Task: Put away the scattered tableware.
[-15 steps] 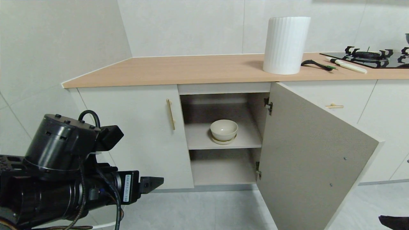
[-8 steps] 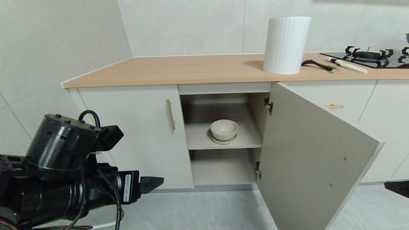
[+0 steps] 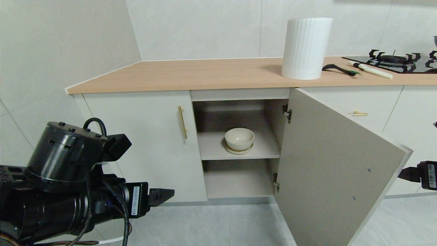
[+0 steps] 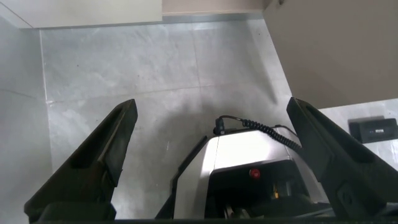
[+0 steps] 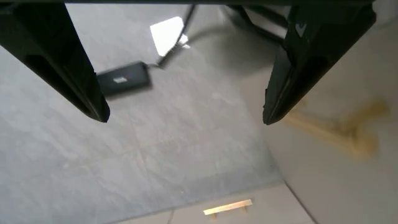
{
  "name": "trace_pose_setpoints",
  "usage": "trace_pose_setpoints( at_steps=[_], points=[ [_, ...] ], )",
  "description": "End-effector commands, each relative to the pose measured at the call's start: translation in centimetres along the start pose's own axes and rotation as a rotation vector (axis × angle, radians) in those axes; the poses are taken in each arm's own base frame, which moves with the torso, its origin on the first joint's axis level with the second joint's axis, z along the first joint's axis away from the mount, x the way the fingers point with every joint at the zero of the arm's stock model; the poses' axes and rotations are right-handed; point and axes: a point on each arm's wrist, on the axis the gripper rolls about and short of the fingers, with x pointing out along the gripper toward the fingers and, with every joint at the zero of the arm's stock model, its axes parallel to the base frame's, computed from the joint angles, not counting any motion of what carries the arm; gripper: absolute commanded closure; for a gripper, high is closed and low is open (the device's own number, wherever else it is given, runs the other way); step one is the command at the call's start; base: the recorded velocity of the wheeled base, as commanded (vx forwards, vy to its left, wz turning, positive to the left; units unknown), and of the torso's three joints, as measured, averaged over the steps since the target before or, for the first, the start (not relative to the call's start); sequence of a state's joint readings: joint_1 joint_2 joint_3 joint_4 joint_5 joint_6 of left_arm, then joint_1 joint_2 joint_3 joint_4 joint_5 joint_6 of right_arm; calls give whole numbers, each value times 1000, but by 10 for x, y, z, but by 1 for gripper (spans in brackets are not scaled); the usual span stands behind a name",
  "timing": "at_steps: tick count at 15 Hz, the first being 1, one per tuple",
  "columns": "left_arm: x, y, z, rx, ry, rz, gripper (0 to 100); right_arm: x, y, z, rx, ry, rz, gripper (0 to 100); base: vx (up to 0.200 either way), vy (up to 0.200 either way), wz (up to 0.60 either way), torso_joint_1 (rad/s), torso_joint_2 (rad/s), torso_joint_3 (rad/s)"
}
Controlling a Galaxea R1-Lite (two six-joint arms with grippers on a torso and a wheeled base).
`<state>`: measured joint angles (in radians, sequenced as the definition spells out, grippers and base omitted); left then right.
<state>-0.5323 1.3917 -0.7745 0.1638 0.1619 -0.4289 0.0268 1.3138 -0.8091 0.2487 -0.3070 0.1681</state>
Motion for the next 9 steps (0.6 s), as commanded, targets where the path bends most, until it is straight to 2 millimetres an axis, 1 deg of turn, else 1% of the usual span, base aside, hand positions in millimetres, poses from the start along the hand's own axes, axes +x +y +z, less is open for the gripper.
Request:
trace_pose_setpoints(
  at_steps=[1, 4, 6, 9],
  points=[
    [0, 0, 0, 0, 1, 1, 0, 18, 6, -2, -5, 49, -8, 0, 0, 0, 0, 0, 0, 0],
    [0, 0, 0, 0, 1, 1, 0, 27, 10, -2, 18, 48, -2, 0, 0, 0, 0, 0, 0, 0],
    [1, 0, 0, 0, 2, 2, 0, 27, 12, -1, 26, 42, 3, 0, 0, 0, 0, 0, 0, 0],
    [1, 0, 0, 0, 4, 2, 0, 26, 23, -5, 22, 40, 40, 0, 0, 0, 0, 0, 0, 0]
  ],
)
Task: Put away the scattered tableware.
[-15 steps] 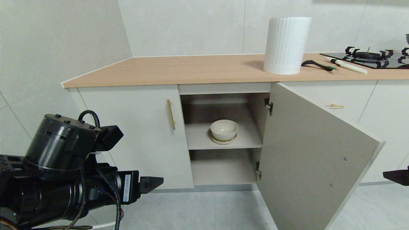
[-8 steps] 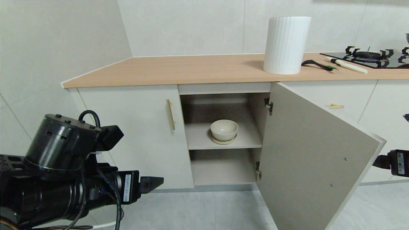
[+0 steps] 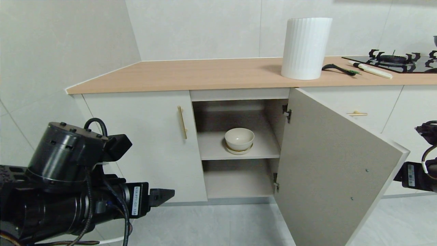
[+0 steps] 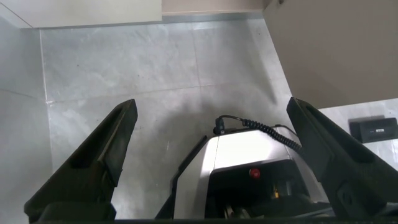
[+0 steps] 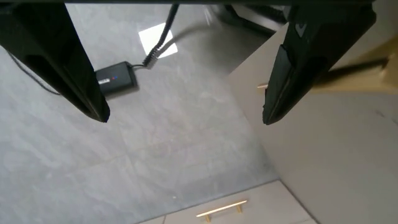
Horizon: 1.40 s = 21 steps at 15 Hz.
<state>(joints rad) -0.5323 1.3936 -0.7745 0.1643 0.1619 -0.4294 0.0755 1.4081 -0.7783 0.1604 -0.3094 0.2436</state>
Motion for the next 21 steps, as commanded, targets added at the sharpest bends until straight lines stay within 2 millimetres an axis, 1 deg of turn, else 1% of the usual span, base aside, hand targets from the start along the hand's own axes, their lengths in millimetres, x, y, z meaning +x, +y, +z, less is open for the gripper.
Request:
trace_pose_setpoints(
  at_steps=[1, 3, 7, 11, 14, 16, 18, 19, 21],
  points=[
    [1, 0, 0, -1, 1, 1, 0, 0, 8, -3, -16, 10, 25, 0, 0, 0, 0, 0, 0, 0],
    [0, 0, 0, -2, -1, 0, 0, 0, 13, -7, -27, 19, 42, 0, 0, 0, 0, 0, 0, 0],
    [0, 0, 0, -2, -1, 0, 0, -3, 32, -13, -24, 36, 106, 0, 0, 0, 0, 0, 0, 0],
    [1, 0, 0, -1, 1, 1, 0, -8, 59, -24, -22, 62, 188, 0, 0, 0, 0, 0, 0, 0],
    [-1, 0, 1, -3, -5, -2, 0, 5, 83, -37, -16, 66, 243, 0, 0, 0, 0, 0, 0, 0],
    [-2, 0, 1, -3, -10, -4, 0, 9, 92, -42, -32, 64, 268, 0, 0, 0, 0, 0, 0, 0],
    [-3, 0, 0, -5, -10, -4, 0, 11, 103, -43, -45, 58, 305, 0, 0, 0, 0, 0, 0, 0],
    [-3, 1, 1, -8, -13, -4, 0, 12, 108, -40, -47, 56, 366, 0, 0, 0, 0, 0, 0, 0],
    [-2, 0, 1, -7, -8, -3, 0, 14, 118, -27, -48, 69, 462, 0, 0, 0, 0, 0, 0, 0]
  ],
)
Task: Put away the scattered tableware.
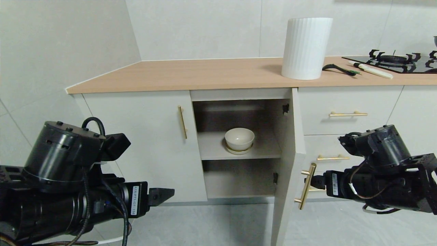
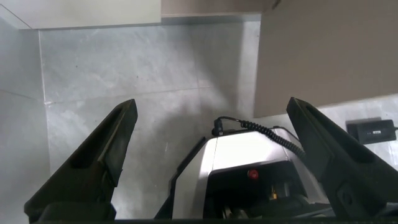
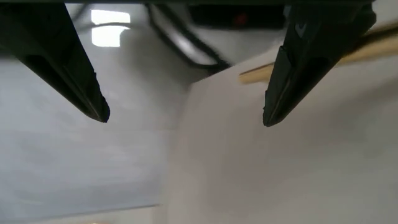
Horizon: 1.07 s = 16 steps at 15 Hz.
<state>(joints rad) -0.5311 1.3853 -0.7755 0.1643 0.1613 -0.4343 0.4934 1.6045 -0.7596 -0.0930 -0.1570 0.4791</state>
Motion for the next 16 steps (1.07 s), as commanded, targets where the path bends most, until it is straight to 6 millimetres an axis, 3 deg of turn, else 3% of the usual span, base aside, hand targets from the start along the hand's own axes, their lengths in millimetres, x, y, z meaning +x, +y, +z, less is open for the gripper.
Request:
trace_pose_setpoints(
  at_steps=[1, 7, 16],
  points=[
    [3, 0, 0, 3, 8, 5, 0, 16, 8, 13, -18, 13, 29, 0, 0, 0, 0, 0, 0, 0],
    [1, 0, 1, 1, -14, -3, 0, 51, 29, 38, -136, -11, 52, 0, 0, 0, 0, 0, 0, 0],
    [7, -1, 0, 14, -21, -4, 0, 89, 36, 39, -81, -34, 57, 0, 0, 0, 0, 0, 0, 0]
  ],
)
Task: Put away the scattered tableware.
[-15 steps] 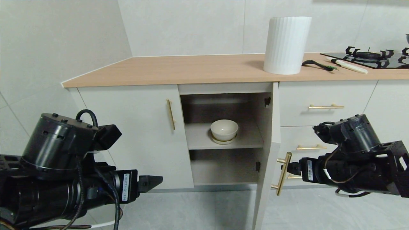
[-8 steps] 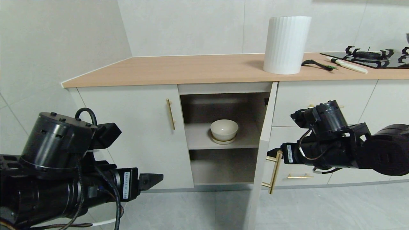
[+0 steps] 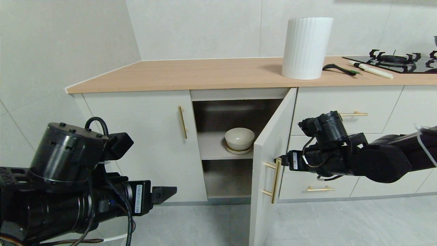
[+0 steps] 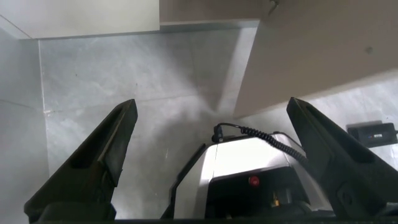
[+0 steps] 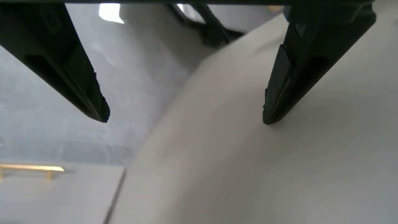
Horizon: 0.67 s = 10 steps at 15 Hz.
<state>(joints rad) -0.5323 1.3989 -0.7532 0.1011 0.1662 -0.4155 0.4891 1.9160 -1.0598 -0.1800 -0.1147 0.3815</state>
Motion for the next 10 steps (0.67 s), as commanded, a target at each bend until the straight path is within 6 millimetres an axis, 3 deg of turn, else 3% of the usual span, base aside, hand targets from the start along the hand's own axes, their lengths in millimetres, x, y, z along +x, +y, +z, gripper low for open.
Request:
trace_pose_setpoints(
  at_steps=[1, 4, 10],
  points=[
    [2, 0, 0, 0, 7, 4, 0, 14, 0, -5, 17, 5, -4, 0, 0, 0, 0, 0, 0, 0],
    [2, 0, 0, 1, 5, 5, 0, 22, 1, -6, 45, -15, 2, 0, 0, 0, 0, 0, 0, 0],
    [2, 0, 0, -1, 5, 5, 0, 38, 5, -8, 88, -59, 21, 0, 200, 0, 0, 3, -2, 5]
  ],
)
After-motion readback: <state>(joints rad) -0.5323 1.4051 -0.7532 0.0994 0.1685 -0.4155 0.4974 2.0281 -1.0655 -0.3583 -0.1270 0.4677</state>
